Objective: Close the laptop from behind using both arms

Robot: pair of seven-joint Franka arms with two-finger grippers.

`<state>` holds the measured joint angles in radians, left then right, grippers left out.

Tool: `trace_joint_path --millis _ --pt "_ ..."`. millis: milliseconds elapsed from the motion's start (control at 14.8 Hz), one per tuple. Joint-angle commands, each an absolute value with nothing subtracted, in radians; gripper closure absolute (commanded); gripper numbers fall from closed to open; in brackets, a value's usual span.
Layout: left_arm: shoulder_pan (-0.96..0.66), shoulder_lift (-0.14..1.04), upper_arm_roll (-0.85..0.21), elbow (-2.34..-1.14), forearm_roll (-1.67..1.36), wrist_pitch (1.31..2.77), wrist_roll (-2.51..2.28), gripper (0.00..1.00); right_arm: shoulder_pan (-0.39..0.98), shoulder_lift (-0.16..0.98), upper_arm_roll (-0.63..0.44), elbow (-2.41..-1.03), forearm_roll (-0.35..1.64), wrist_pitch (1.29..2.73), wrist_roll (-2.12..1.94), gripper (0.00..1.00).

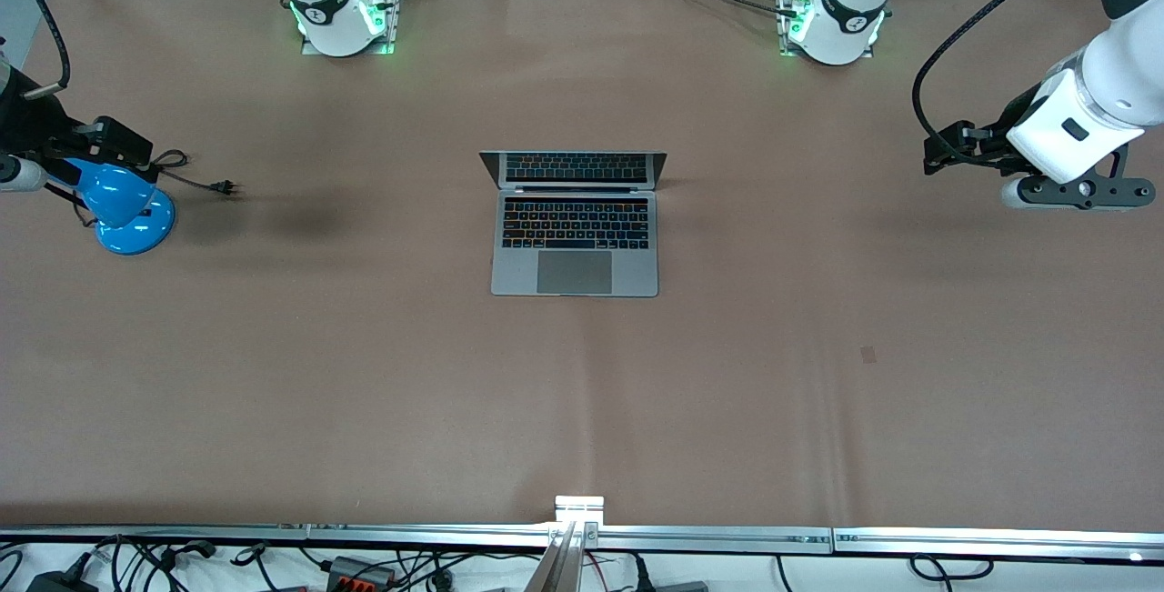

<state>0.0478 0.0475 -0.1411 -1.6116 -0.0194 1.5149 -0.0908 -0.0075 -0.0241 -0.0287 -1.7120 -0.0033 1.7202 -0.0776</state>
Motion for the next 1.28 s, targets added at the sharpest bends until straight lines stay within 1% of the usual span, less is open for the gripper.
trace_joint_path --millis 0,270,338,405,473,541,608,676,743,878,1216 --pt "0.049 0.057 -0.138 -1.591 -0.029 1.497 -0.074 0.00 -0.020 -0.032 -0.020 -1.703 -0.011 1.704 -0.091 0.00" --pt "0.054 0.054 -0.138 -1.601 -0.031 1.493 -0.072 0.00 -0.018 -0.028 -0.018 -1.700 -0.006 1.713 -0.089 0.00" --pt "0.055 0.054 -0.137 -1.600 -0.035 1.494 -0.072 0.16 -0.017 -0.028 -0.017 -1.700 -0.006 1.713 -0.089 0.00" --pt "0.055 0.055 -0.137 -1.600 -0.035 1.494 -0.078 0.33 -0.017 -0.028 -0.017 -1.700 -0.006 1.713 -0.090 0.00" --pt "0.055 0.055 -0.133 -1.601 -0.035 1.490 -0.087 0.47 -0.020 -0.028 -0.018 -1.700 -0.005 1.715 -0.092 0.00" --pt "0.063 0.055 -0.130 -1.601 -0.037 1.471 -0.084 0.70 -0.020 -0.026 -0.020 -1.703 -0.003 1.723 -0.091 0.00" --pt "0.067 0.055 -0.133 -1.600 -0.037 1.463 -0.077 0.93 -0.018 -0.031 -0.020 -1.707 -0.005 1.724 -0.091 0.39" --pt "0.066 0.052 -0.138 -1.598 -0.035 1.460 -0.078 0.99 -0.018 -0.031 -0.020 -1.707 -0.005 1.723 -0.091 0.65" --pt "0.066 0.052 -0.138 -1.597 -0.035 1.457 -0.077 0.99 -0.018 -0.031 -0.020 -1.706 -0.003 1.720 -0.089 0.82" --pt "0.068 0.052 -0.137 -1.594 -0.035 1.428 -0.077 0.99 -0.017 -0.029 -0.017 -1.706 -0.003 1.715 -0.087 1.00" --pt "0.069 0.052 -0.137 -1.589 -0.052 1.410 -0.078 0.99 -0.011 -0.020 -0.009 -1.704 0.002 1.686 -0.089 1.00"
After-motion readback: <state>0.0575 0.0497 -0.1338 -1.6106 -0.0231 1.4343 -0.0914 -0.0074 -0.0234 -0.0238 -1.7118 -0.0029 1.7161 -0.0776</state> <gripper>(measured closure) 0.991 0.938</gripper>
